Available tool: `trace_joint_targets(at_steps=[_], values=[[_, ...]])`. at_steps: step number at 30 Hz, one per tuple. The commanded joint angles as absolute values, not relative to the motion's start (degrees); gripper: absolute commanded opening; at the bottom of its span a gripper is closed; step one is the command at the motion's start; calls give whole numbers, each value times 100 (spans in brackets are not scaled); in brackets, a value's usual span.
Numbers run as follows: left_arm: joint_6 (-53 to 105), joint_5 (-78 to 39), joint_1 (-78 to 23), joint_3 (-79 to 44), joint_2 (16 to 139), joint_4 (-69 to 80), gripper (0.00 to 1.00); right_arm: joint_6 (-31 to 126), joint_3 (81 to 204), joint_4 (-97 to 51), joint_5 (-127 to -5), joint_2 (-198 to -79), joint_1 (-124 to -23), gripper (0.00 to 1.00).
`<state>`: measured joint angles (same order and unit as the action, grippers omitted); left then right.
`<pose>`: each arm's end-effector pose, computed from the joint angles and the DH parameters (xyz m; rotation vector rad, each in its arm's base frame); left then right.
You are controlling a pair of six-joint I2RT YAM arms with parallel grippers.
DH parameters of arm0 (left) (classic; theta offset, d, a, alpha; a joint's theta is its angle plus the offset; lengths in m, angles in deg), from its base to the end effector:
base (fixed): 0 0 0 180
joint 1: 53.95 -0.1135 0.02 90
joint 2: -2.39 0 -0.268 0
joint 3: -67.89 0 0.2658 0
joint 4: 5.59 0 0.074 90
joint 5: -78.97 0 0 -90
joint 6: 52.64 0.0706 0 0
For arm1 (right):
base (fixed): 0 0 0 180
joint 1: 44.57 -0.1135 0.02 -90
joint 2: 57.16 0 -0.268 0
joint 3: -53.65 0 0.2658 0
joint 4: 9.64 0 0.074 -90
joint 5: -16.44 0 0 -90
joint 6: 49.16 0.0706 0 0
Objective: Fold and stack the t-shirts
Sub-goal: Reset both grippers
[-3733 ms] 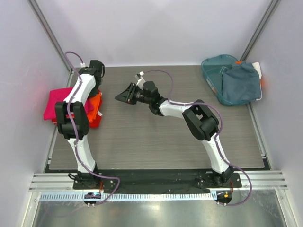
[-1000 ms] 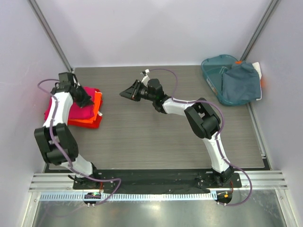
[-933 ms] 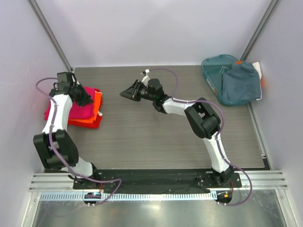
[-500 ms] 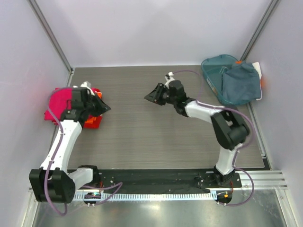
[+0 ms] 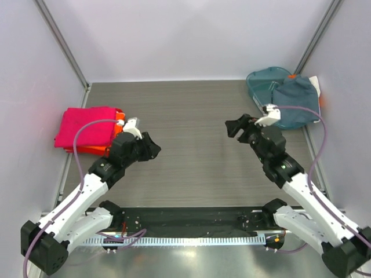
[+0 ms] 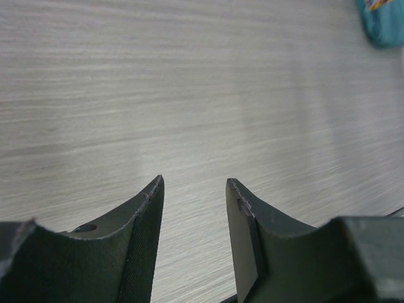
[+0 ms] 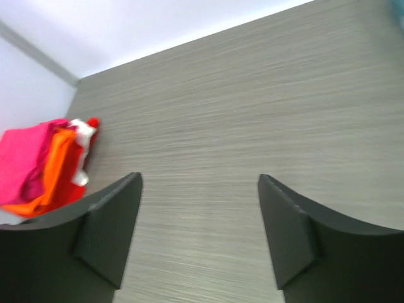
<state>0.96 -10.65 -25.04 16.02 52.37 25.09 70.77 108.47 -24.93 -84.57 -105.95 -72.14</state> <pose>0.2104 -0.1156 0.2579 -0.1445 2.1424 -0.6794 0.2271 0.1034 0.3200 0.1802 1.7544 0.5703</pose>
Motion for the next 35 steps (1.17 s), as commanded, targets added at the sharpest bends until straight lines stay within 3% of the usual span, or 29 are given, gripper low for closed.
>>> trace_joint_targets(at_steps=[1,3,6,8,9,14,15,19,22,35], values=[[448,-594,-2266,1907,4968,2047,46,6747,10100,-3393,-9552,-9701,-7217,82],[493,-410,-2205,2144,4671,2029,48,6835,9782,-3683,-9798,-9198,-7217,84],[589,-488,-2134,2732,4249,1530,71,7045,9194,-4183,-10089,-8214,-7217,88],[668,-471,-2125,3013,4063,1423,79,7501,9087,-4377,-10248,-7565,-7226,99],[773,-444,-2117,3258,3993,1397,87,7503,9034,-4378,-10222,-7396,-7217,100],[783,-462,-2117,3551,3387,1484,94,7810,8533,-4195,-10319,-7095,-7217,100],[713,-357,-2117,3690,3290,1475,100,7750,8498,-4124,-10205,-7174,-7217,100],[424,390,-2117,3762,2999,1703,100,7837,8147,-3728,-10203,-7560,-7217,100],[203,759,-2117,3788,2929,1879,100,7556,7849,-3132,-9345,-7763,-7217,100],[141,567,-2108,3577,3658,1853,100,7846,7583,-3095,-9290,-7175,-7217,100]])
